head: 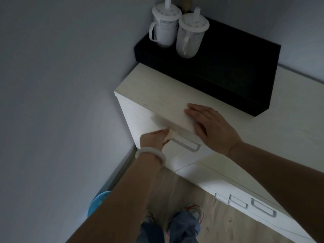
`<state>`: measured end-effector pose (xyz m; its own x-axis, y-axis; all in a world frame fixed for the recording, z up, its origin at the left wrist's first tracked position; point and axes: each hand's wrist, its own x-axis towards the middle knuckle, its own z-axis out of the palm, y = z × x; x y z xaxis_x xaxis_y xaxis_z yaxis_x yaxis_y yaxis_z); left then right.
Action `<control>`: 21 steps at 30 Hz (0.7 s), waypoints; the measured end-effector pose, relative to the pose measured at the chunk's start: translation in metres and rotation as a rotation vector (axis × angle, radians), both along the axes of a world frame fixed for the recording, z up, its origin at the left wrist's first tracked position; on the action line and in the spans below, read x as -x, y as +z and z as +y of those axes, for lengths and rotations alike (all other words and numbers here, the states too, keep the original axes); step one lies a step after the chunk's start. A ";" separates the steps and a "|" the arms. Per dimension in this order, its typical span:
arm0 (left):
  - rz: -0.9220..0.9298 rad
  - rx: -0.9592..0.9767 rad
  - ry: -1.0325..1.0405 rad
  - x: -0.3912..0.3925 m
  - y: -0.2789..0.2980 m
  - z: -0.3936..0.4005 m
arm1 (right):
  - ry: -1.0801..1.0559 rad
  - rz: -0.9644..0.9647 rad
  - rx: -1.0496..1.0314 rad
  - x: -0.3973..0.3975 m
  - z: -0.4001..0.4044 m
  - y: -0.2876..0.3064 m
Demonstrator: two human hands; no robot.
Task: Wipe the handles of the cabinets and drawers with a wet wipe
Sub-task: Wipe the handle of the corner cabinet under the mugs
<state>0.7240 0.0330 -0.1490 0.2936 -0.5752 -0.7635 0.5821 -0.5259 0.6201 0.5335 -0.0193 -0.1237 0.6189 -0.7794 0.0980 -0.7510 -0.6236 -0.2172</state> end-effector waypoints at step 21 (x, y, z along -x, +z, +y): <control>0.168 -0.033 -0.051 0.033 -0.009 0.020 | -0.007 0.010 -0.010 0.000 0.000 -0.001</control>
